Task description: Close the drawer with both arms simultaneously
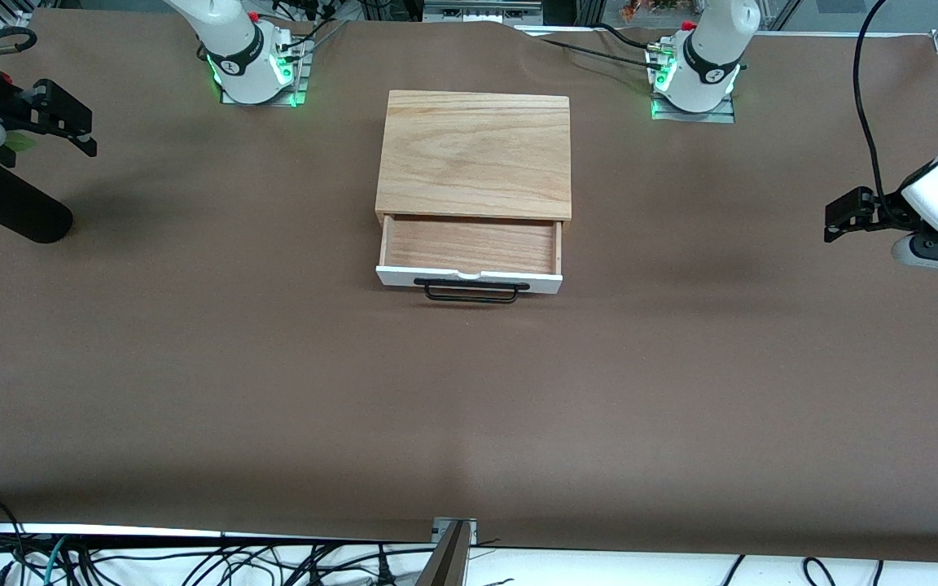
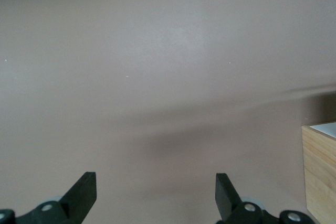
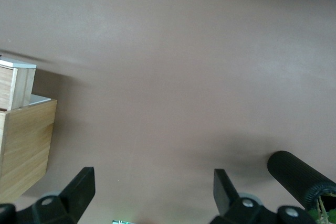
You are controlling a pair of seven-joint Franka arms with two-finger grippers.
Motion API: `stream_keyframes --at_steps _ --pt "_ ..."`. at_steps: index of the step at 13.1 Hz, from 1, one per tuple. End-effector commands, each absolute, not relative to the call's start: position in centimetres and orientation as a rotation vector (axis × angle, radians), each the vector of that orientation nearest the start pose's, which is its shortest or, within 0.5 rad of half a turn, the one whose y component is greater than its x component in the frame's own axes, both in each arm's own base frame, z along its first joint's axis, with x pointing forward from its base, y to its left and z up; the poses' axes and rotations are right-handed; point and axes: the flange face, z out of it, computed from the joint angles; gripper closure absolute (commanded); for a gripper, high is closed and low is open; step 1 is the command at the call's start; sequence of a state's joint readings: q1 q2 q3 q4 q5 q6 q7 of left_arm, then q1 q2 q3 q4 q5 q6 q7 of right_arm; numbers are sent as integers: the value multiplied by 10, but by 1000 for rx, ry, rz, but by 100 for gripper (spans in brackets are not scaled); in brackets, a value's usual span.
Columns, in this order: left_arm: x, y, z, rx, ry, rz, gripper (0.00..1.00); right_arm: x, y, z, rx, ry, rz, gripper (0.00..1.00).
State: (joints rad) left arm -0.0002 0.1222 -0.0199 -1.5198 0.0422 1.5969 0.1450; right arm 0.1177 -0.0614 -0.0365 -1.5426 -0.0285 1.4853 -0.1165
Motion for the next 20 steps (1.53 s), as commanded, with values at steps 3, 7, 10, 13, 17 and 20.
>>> stream_keyframes --at_steps 3,7,10,13,17,20 --pt "585 -4 584 -3163 256 84 0 515 38 673 -3163 -289 -26 0" --pt "584 -5 584 -3162 261 86 0 516 38 672 -3160 -286 -21 0" --pt "583 -6 585 -3161 263 91 0 515 39 675 -3155 -287 -31 0" --pt "581 -6 584 -3163 257 118 0 515 34 679 -3152 -275 -43 0" --pt "580 -7 581 -3167 247 142 0 515 34 683 -3106 -257 -56 0" --pt "581 -8 583 -3167 250 138 0 516 32 684 -3101 -255 -68 0"
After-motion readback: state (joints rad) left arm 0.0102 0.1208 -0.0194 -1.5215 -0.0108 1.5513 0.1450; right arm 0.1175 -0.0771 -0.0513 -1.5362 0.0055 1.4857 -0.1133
